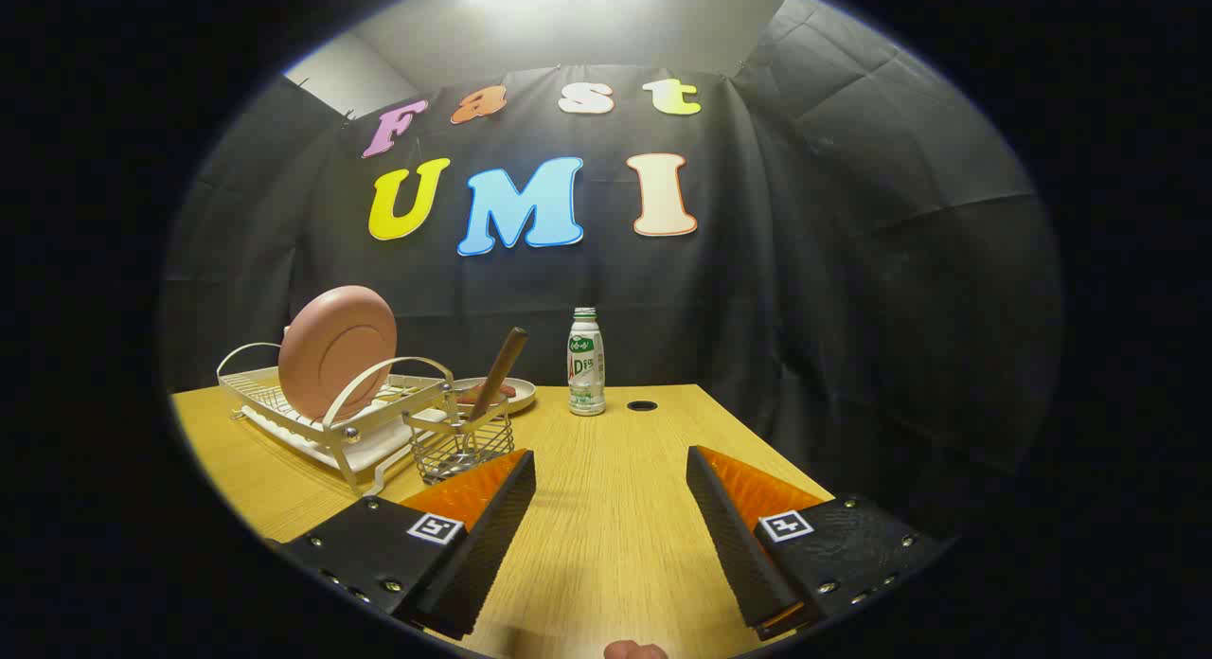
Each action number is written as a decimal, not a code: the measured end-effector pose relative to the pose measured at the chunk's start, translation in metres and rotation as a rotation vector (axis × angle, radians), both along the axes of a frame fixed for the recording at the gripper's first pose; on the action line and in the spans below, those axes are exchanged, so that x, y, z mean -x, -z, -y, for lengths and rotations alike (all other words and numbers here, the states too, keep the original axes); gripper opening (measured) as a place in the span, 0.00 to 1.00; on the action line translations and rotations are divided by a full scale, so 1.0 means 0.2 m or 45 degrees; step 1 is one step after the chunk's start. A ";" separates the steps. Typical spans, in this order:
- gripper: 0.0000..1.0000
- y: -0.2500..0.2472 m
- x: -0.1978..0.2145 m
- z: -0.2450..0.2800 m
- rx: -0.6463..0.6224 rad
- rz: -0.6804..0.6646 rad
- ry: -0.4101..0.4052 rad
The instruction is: Take the plate from the dish rack, then take the spoon from the basket and place it into the plate.
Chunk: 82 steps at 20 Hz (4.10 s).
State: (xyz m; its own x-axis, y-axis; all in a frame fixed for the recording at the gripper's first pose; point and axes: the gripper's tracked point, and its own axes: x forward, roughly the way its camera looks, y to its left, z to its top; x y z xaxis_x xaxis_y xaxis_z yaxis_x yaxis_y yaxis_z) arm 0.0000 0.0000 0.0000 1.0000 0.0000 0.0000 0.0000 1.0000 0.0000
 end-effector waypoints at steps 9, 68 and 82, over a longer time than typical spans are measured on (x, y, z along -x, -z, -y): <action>0.98 -0.21 -0.21 0.10 -0.050 0.045 0.094; 0.75 -0.54 -0.56 -1.41 0.252 -1.162 0.189; 0.09 -0.53 -0.57 -1.46 0.472 -1.235 0.485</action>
